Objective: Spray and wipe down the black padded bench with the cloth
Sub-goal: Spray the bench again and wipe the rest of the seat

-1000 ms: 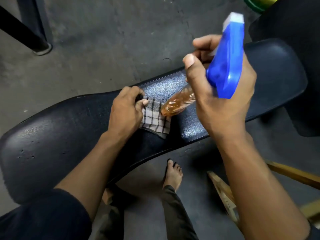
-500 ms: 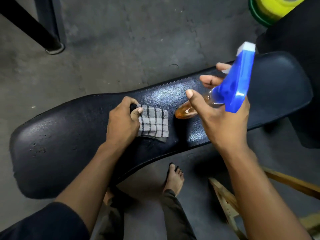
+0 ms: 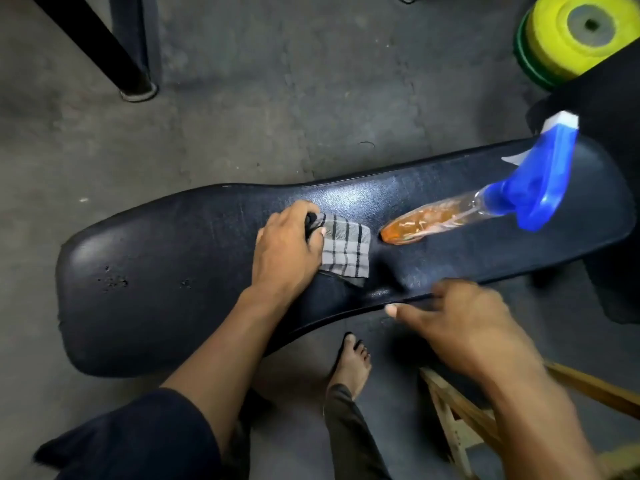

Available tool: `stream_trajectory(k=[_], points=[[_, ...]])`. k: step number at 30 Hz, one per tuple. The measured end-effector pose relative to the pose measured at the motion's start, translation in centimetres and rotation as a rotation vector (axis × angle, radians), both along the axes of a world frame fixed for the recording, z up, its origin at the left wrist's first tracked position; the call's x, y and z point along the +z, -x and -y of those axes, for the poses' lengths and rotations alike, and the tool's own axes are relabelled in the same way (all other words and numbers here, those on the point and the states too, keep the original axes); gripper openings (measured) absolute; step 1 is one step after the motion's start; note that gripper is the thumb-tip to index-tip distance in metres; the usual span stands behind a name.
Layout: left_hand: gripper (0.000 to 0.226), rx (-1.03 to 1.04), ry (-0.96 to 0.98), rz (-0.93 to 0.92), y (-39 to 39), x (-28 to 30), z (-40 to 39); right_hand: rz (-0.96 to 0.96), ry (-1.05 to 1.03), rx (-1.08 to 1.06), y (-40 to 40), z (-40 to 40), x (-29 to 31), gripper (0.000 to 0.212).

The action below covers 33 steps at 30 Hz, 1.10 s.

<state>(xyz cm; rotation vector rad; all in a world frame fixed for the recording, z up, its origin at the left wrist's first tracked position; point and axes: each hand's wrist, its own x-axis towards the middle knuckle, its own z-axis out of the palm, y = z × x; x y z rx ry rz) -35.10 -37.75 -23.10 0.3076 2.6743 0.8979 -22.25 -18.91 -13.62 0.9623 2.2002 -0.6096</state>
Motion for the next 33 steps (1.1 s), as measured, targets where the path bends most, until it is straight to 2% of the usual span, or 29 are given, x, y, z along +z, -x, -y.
stream_trajectory(k=[3, 4, 7, 9, 14, 18, 22, 25, 28, 30, 33], points=[[0.042, -0.024, 0.060, -0.033, 0.1, -0.4, 1.3, -0.472, 0.037, 0.149, 0.5, 6.1, -1.5, 0.053], [0.046, -0.029, 0.075, -0.048, 0.1, -0.5, 2.0, -0.542, 0.044, 0.208, 1.4, 7.7, -2.9, 0.054], [0.053, -0.063, 0.152, -0.129, 0.7, -0.9, 5.3, -0.435, -0.104, 0.437, 5.0, 10.3, -8.1, 0.064], [0.056, -0.076, 0.215, -0.179, 1.2, -1.5, 8.7, -0.390, -0.204, 0.542, 7.4, 11.6, -11.4, 0.060], [0.059, -0.030, 0.371, -0.263, 3.6, -3.4, 18.3, -0.563, -0.203, 0.659, 12.4, 18.0, -14.3, 0.061], [0.061, -0.006, 0.425, -0.272, 3.4, -4.4, 24.3, -0.615, -0.182, 0.840, 8.3, 23.7, -14.4, 0.063], [0.064, -0.028, 0.432, -0.317, 3.0, -4.6, 25.4, -0.524, -0.224, 0.846, 4.0, 23.3, -13.8, 0.063], [0.063, -0.013, 0.431, -0.331, 3.0, -4.8, 25.6, -0.466, -0.300, 0.675, 7.7, 22.7, -13.9, 0.062], [0.061, -0.019, 0.419, -0.338, 3.2, -5.4, 26.0, -0.525, -0.315, 0.523, 14.2, 24.4, -14.5, 0.062], [0.058, -0.011, 0.409, -0.328, 3.4, -5.6, 26.2, -0.570, -0.298, 0.552, 16.4, 26.9, -14.7, 0.062], [0.057, -0.013, 0.379, -0.312, 3.4, -5.6, 26.4, -0.606, -0.259, 0.680, 14.4, 30.1, -14.7, 0.062]])
